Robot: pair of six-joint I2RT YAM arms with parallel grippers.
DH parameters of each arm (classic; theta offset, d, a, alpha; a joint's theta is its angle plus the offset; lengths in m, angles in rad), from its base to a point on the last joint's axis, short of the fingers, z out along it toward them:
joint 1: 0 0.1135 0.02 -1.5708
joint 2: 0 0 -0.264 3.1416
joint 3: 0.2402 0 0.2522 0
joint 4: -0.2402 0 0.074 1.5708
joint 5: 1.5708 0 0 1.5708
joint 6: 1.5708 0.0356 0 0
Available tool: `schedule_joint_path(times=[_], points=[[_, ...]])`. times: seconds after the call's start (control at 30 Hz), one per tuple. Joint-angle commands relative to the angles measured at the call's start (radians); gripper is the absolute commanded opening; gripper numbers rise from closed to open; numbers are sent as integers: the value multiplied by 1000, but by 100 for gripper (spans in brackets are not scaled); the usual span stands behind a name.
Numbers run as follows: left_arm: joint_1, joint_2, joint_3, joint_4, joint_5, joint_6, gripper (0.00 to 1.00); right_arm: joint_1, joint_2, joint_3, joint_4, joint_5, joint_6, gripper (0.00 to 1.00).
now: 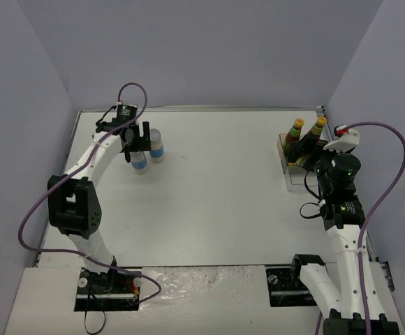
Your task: Organize the condiment bottles
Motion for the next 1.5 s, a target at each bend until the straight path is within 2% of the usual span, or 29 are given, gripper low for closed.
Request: schedule_joint_path(times=[0.0,0.1,0.13,0.2,0.27,0.33,0.37,0.57,0.7,0.73,0.83,0.97,1.03,1.1,1.17,1.3,1.37,1.47], points=[[6,0,75,-17,26,-1,73,15,-21,-5,53,-22,-3,100],[6,-9,58,-10,42,-9,57,15,-24,-13,53,-22,-1,100],[6,-15,47,-8,47,-11,46,15,-23,-14,53,-23,-2,100],[4,-23,33,-8,55,-16,35,15,-19,-15,53,-25,-5,100],[1,-35,21,-13,68,-19,15,18,-19,-16,51,-25,-12,100],[-19,-60,-2,-23,81,-25,9,19,-20,-17,51,-24,-12,100],[-24,-72,-5,-24,81,-27,8,21,-21,-18,51,-24,-10,100],[-240,-154,-71,-24,75,-74,8,22,-16,-16,37,-56,3,100],[-404,-138,-45,-24,66,-116,8,24,6,1,4,-85,6,100],[-414,-129,-41,-24,64,-123,8,25,7,2,-2,-90,6,100],[-550,-76,26,-19,42,-144,8,28,6,16,-19,-102,5,100],[-622,-13,80,-18,19,-148,15,33,2,24,-43,-107,-8,100],[-663,22,118,-24,6,-146,23,36,-2,26,-52,-110,-16,100],[-690,41,147,-32,1,-148,34,38,-7,29,-90,-113,-23,100],[-706,49,154,-31,-12,-153,51,38,-11,30,-109,-119,-33,100],[-711,47,149,-19,-29,-164,73,61,-17,26,-135,-117,-56,100],[-711,54,163,-27,-32,-166,83,65,-17,21,-140,-118,-64,100],[-713,46,179,-42,-38,-174,89,77,-11,25,-151,-129,-72,100]])
